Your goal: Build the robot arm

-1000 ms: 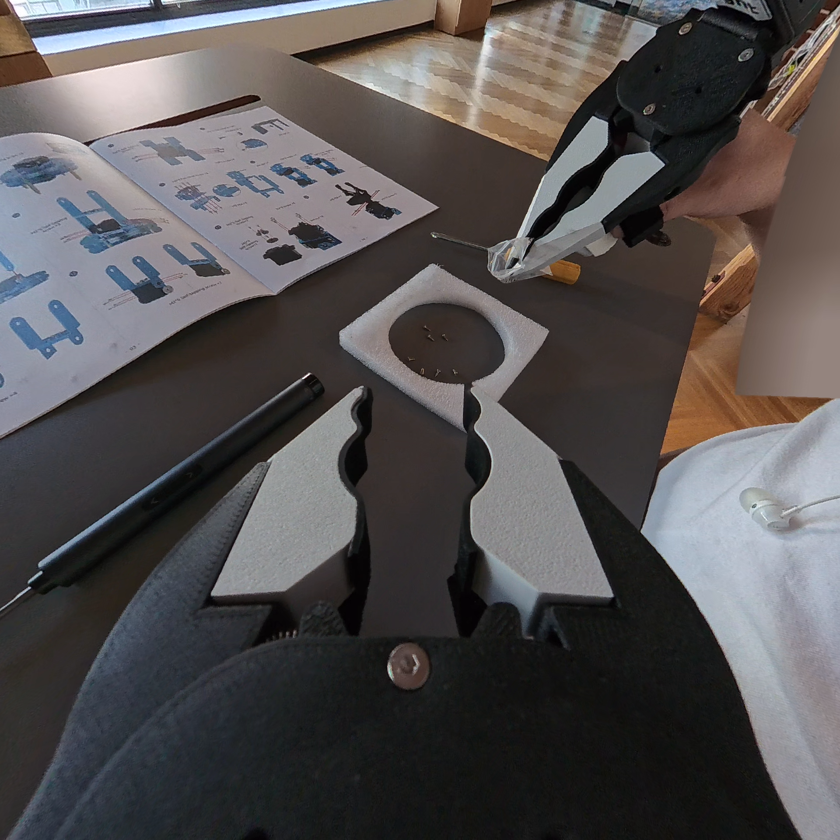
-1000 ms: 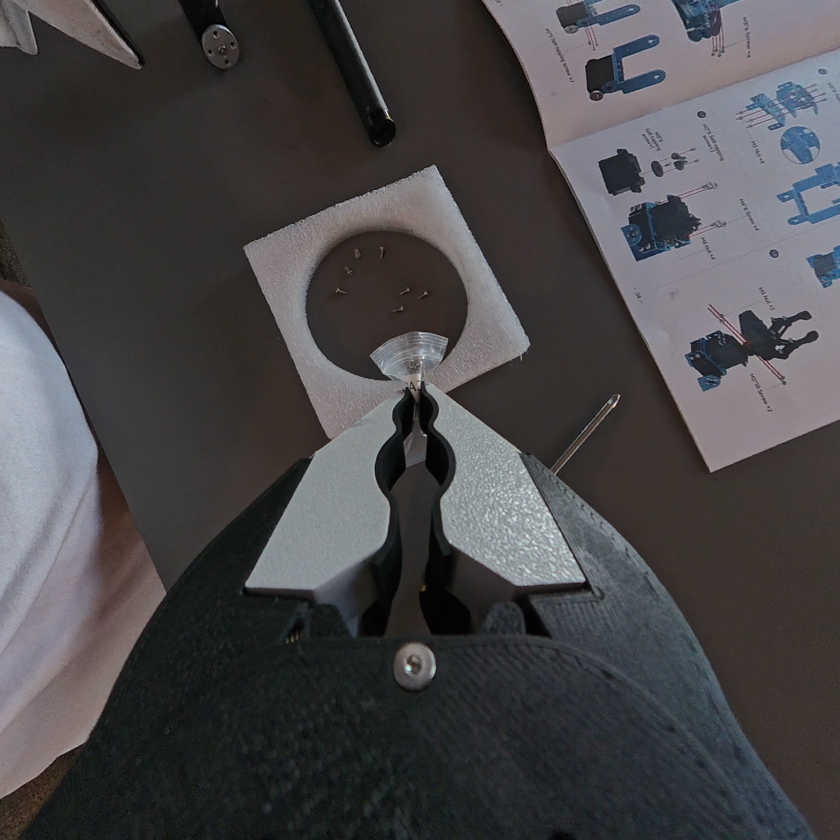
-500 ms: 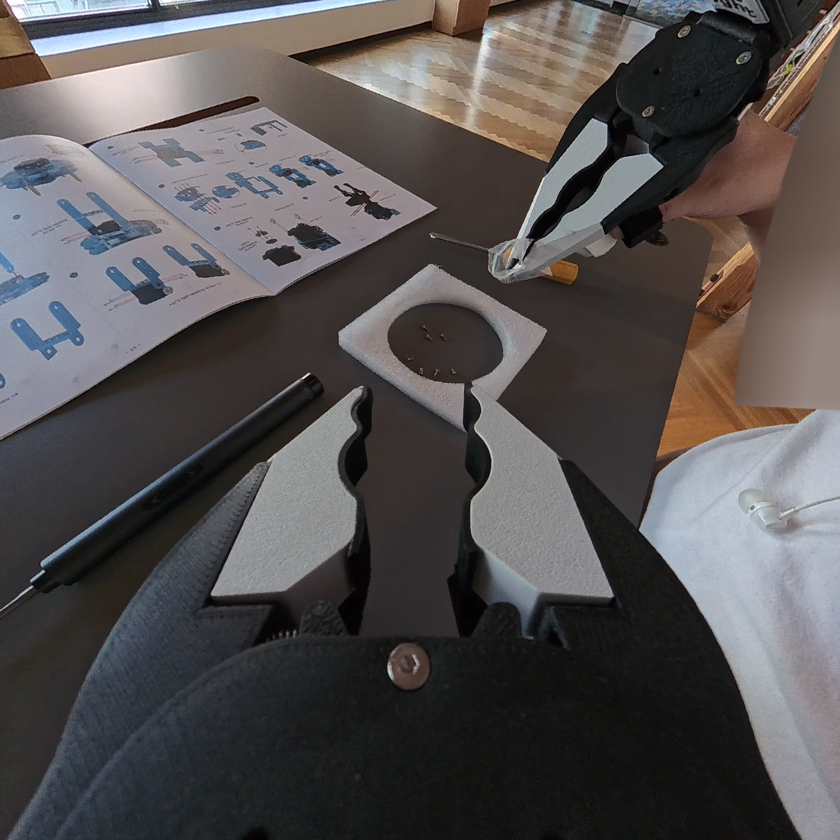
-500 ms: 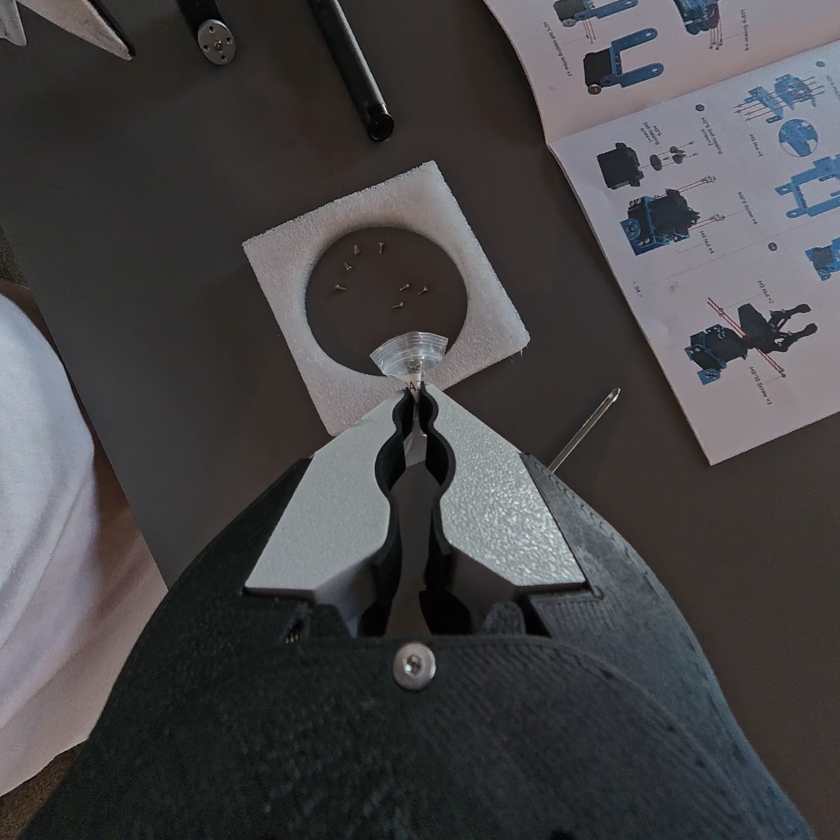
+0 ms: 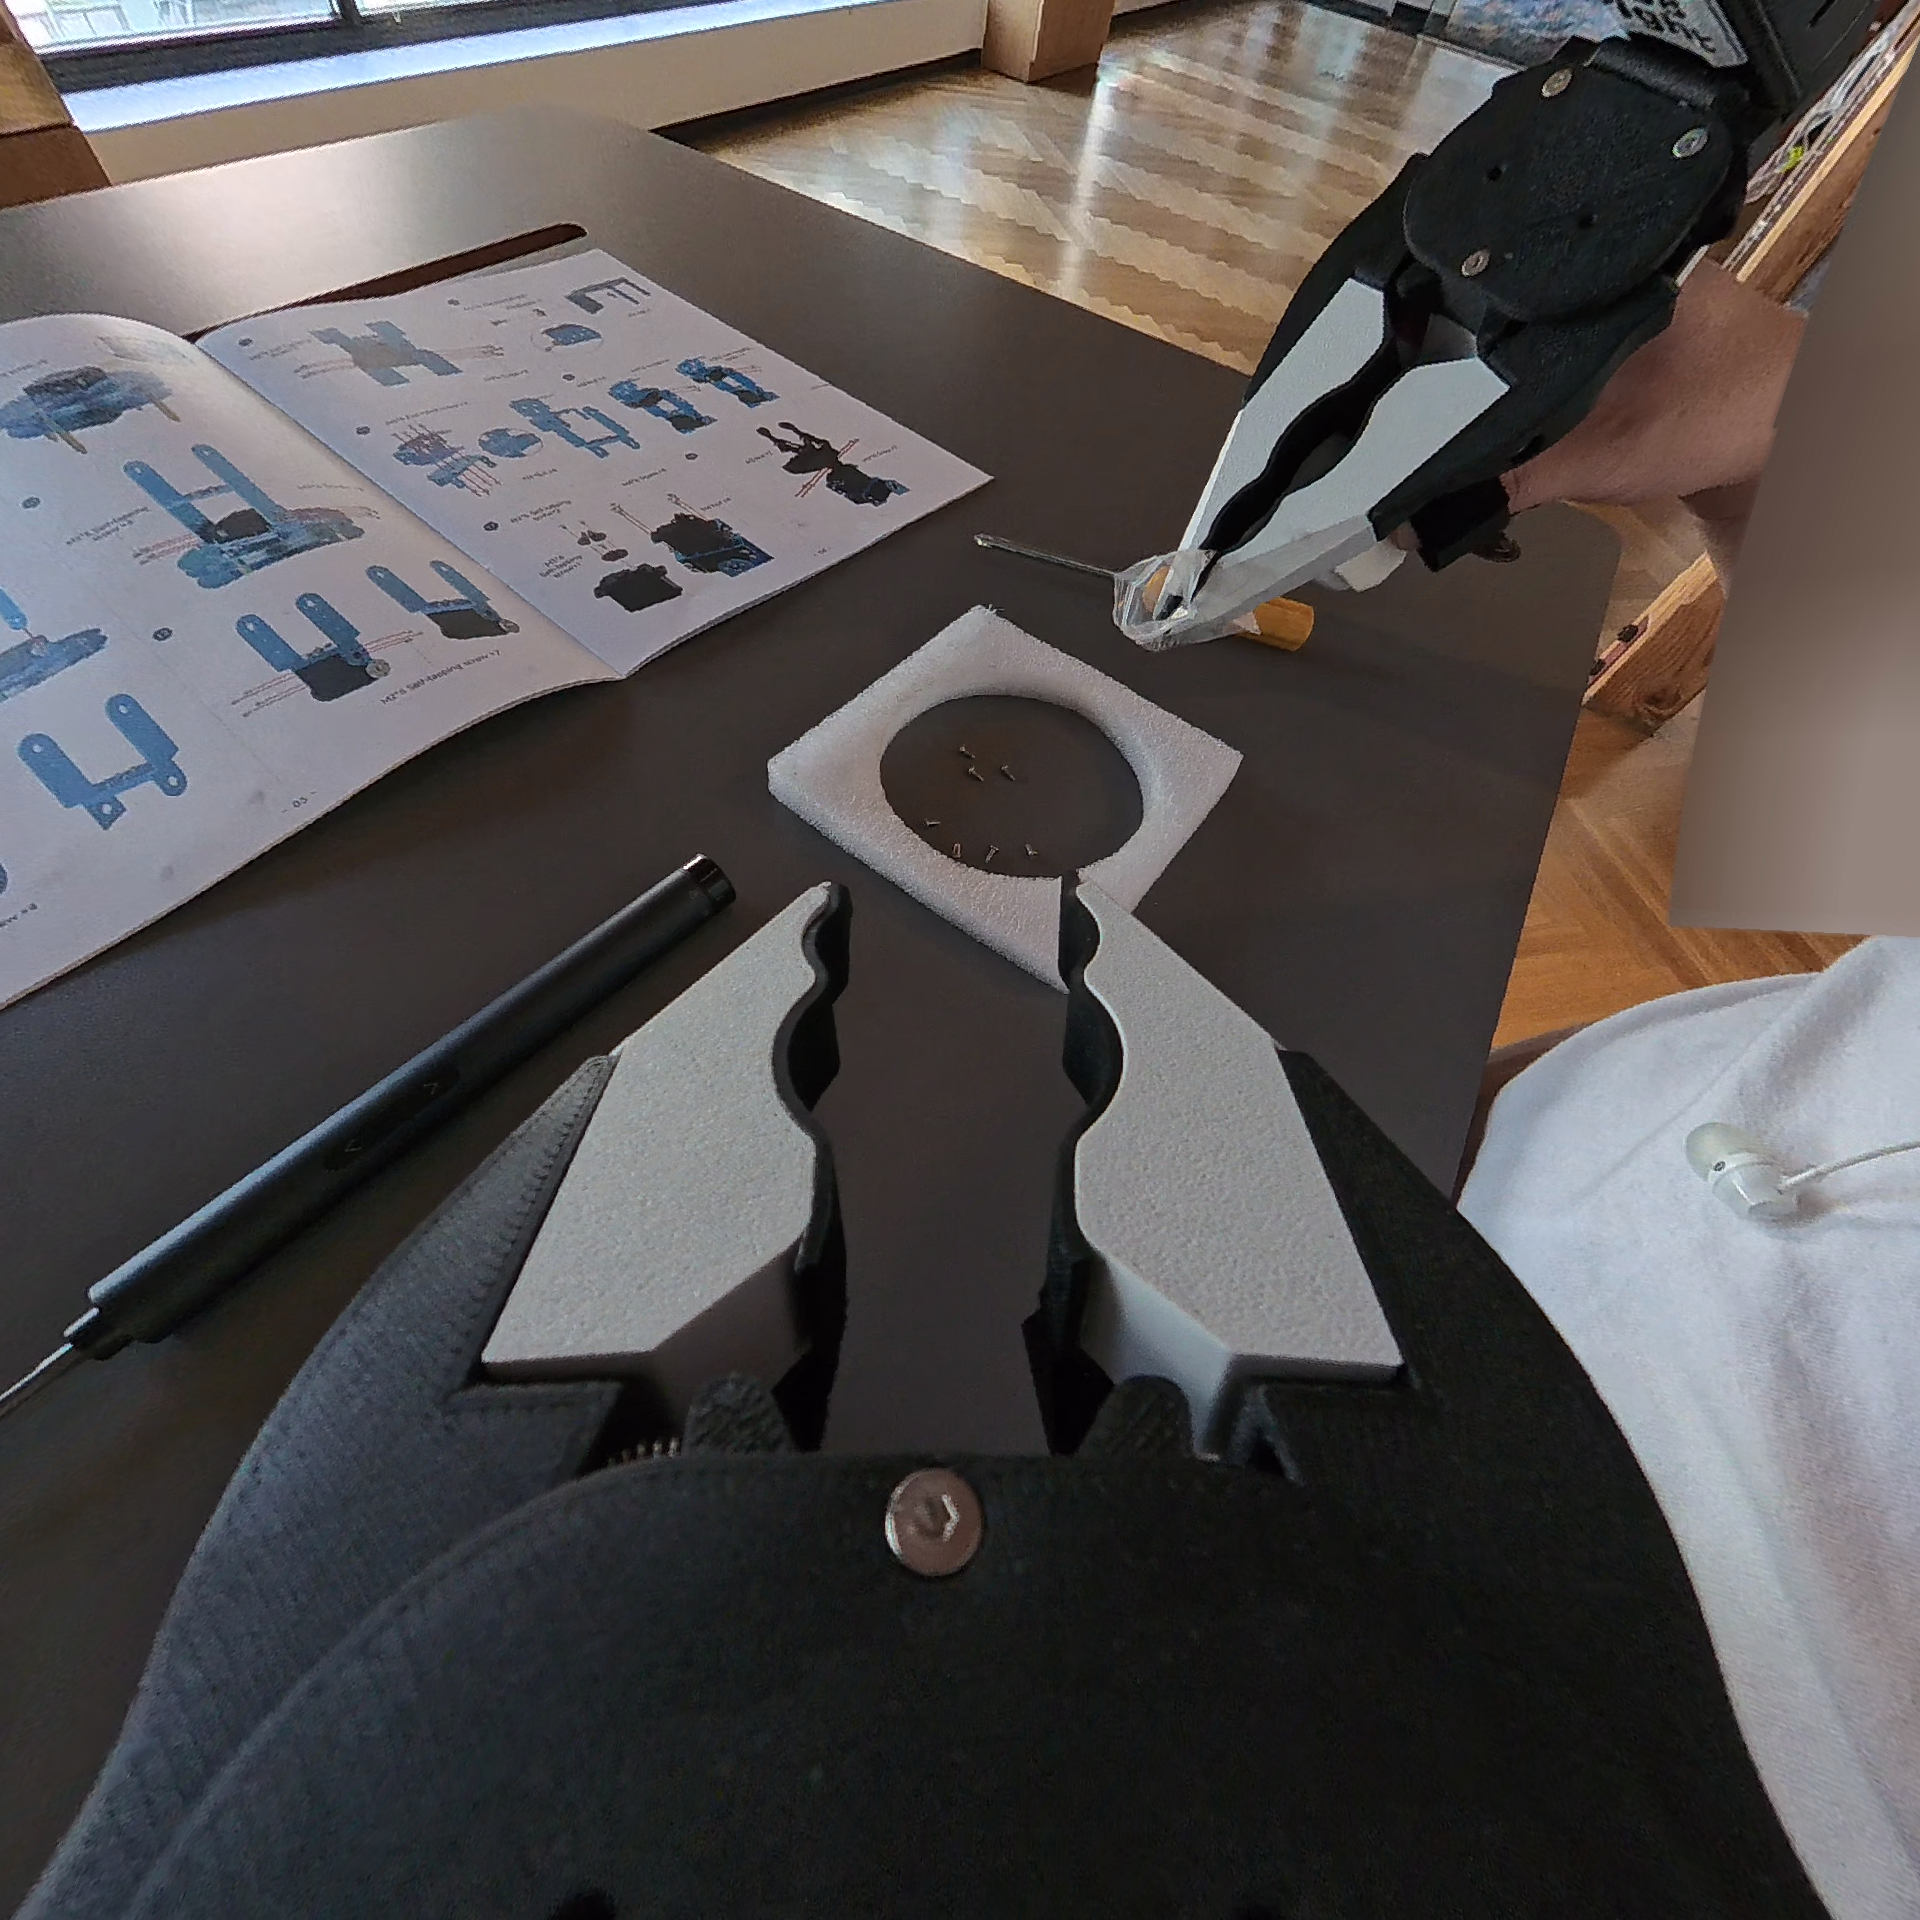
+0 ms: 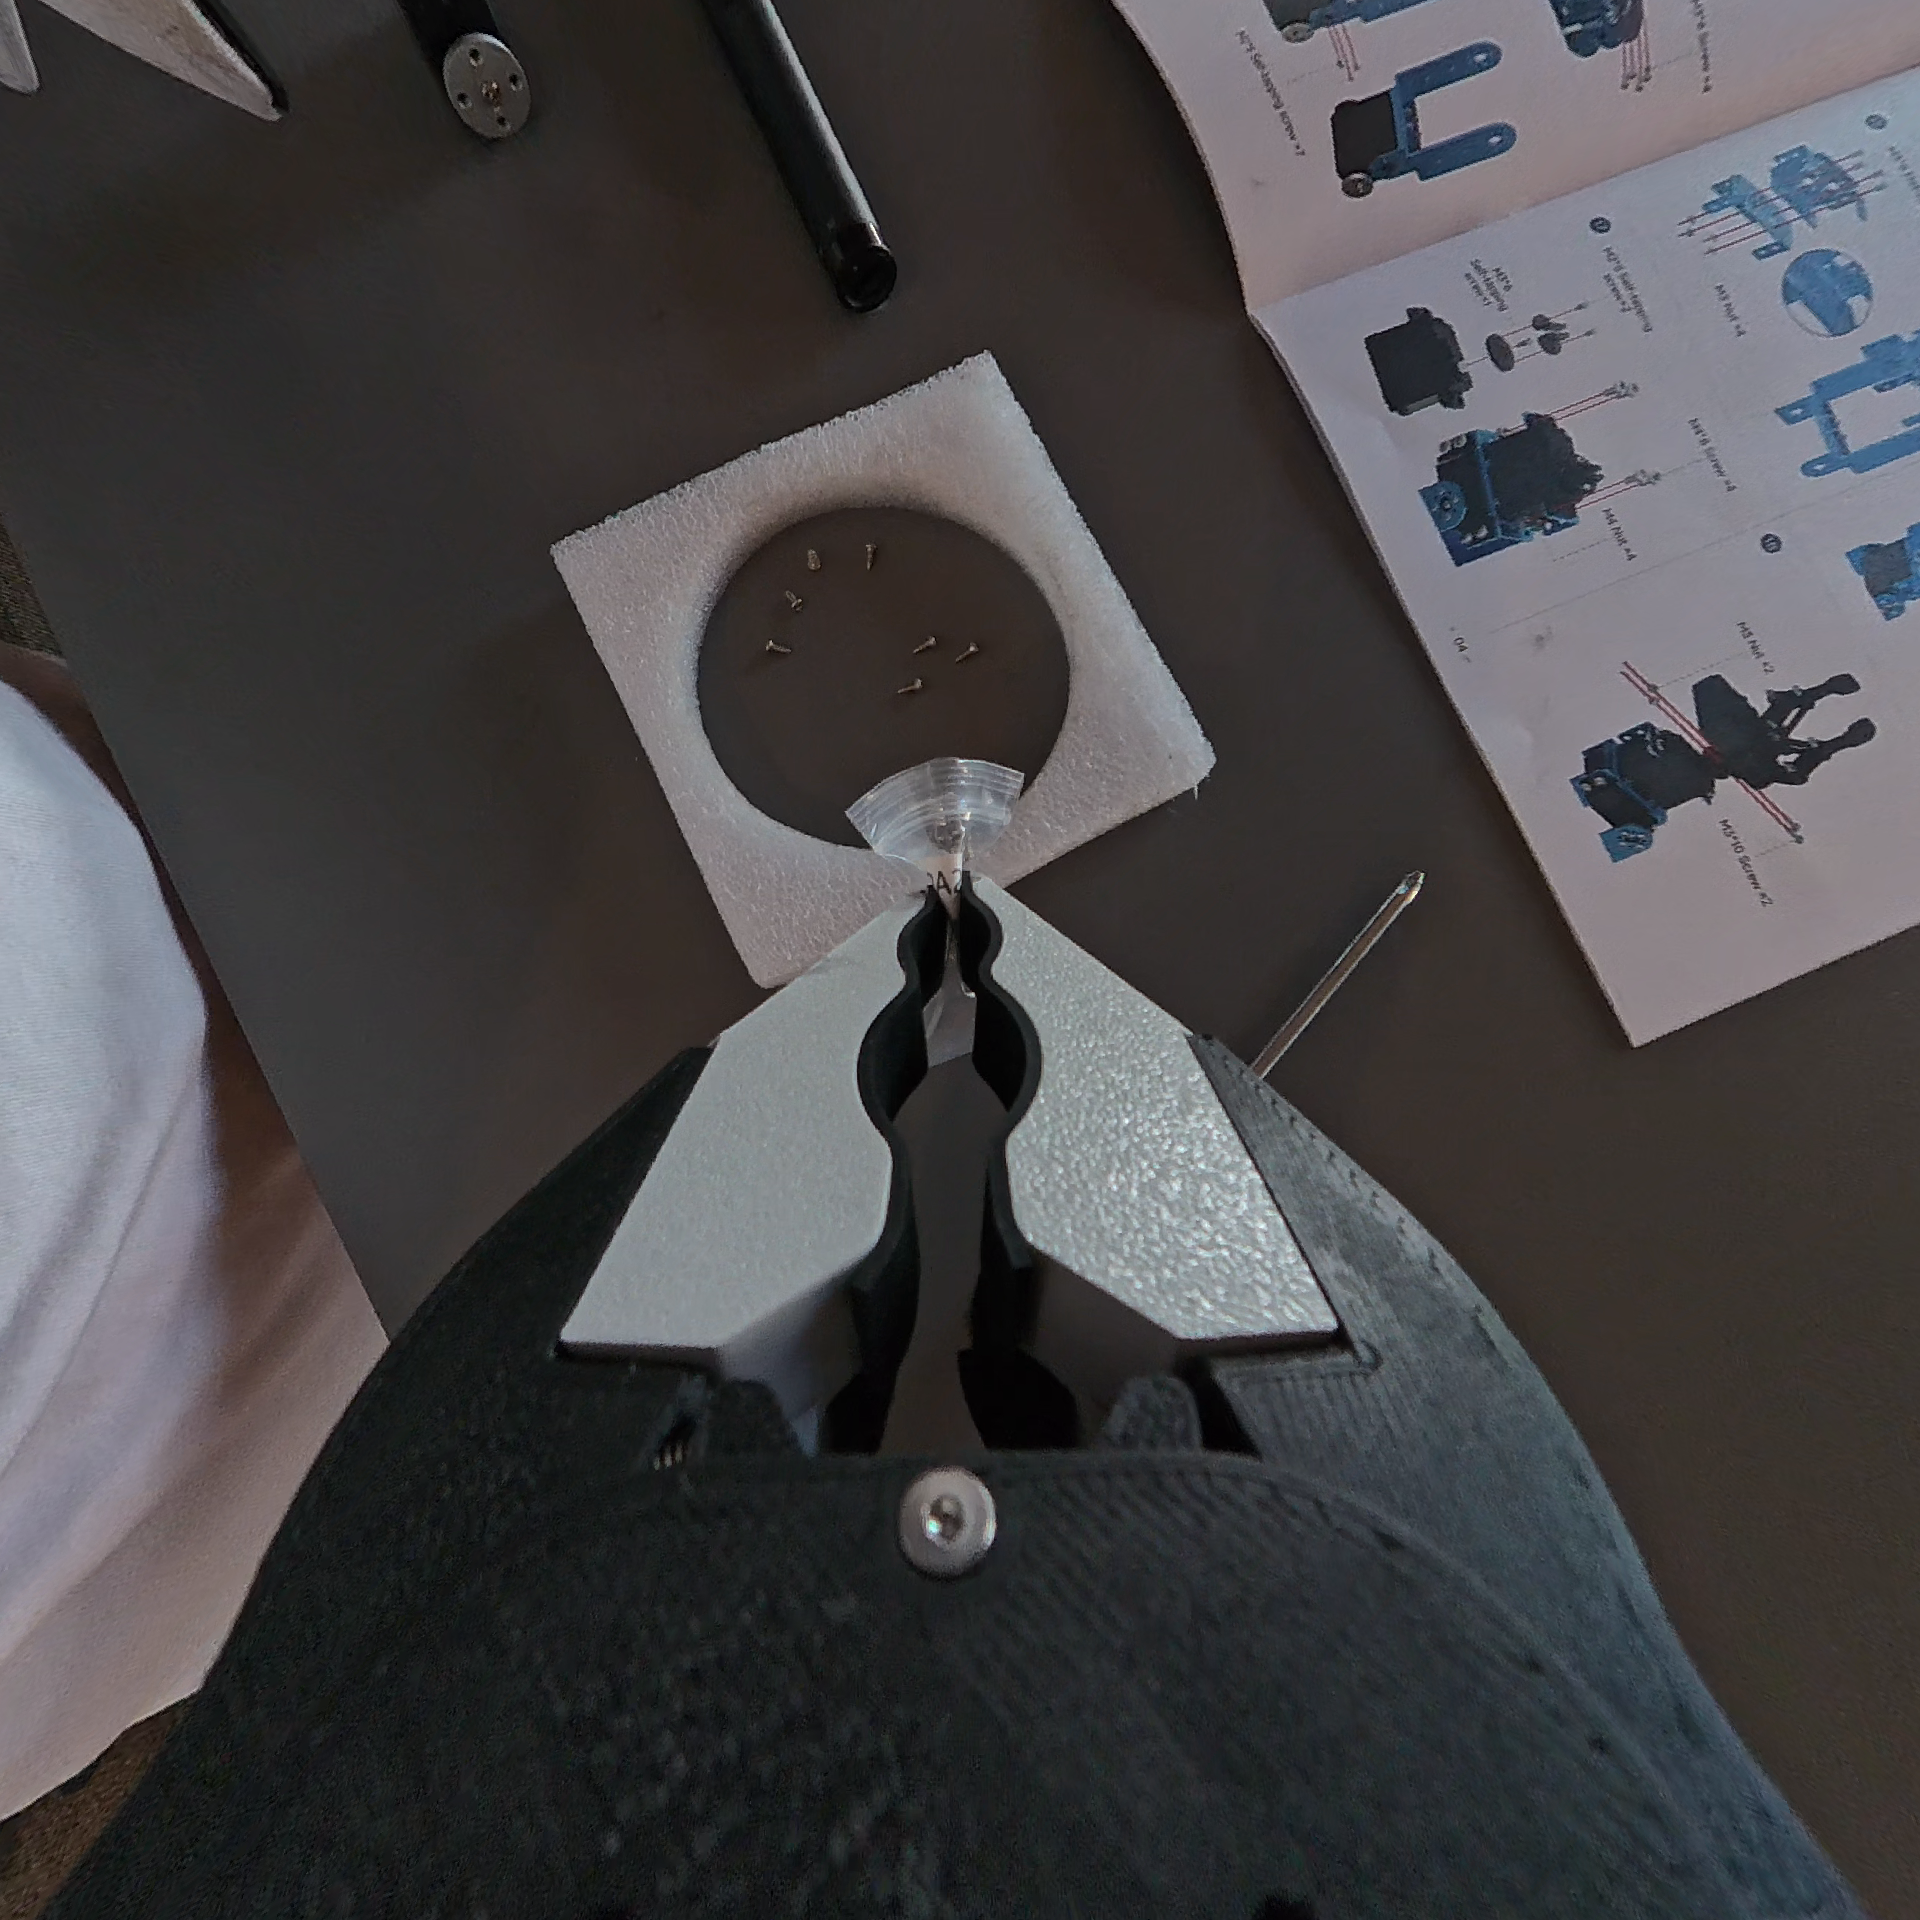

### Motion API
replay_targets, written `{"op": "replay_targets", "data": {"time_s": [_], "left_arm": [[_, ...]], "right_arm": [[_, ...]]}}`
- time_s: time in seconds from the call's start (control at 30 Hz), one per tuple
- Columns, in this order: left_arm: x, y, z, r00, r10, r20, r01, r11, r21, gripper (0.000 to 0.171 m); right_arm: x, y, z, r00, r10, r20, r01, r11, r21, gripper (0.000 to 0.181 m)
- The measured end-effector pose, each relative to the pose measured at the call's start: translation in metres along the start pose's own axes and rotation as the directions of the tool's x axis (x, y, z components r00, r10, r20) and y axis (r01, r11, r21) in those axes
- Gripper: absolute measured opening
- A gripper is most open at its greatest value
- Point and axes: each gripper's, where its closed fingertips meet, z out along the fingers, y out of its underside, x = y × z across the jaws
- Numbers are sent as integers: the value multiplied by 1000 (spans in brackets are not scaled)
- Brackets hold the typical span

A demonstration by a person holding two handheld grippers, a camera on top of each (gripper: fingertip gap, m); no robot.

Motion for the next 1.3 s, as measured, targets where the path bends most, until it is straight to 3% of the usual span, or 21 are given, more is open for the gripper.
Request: {"op": "replay_targets", "data": {"time_s": [0.6,0.73,0.9,1.07,1.2,1.3], "left_arm": [[3,2,-3,1000,-5,-6,5,1000,2,39],[6,1,-1,998,-56,-25,57,998,8,36],[26,-18,25,982,-147,-121,150,989,11,36],[57,-47,52,951,-198,-237,210,977,27,38],[74,-59,62,942,-191,-275,208,978,34,39],[78,-67,64,946,-187,-265,210,976,60,35]], "right_arm": [[-2,1,-2,1000,4,-8,-4,1000,0,1],[-4,-2,-1,1000,1,-19,-1,1000,26,1],[-15,-28,-4,999,0,-47,11,973,229,1],[-26,-70,-31,995,37,-94,22,825,564,0],[-30,-78,-47,993,112,-48,-44,701,712,1],[-28,-74,-47,988,157,-2,-104,663,742,1]]}}
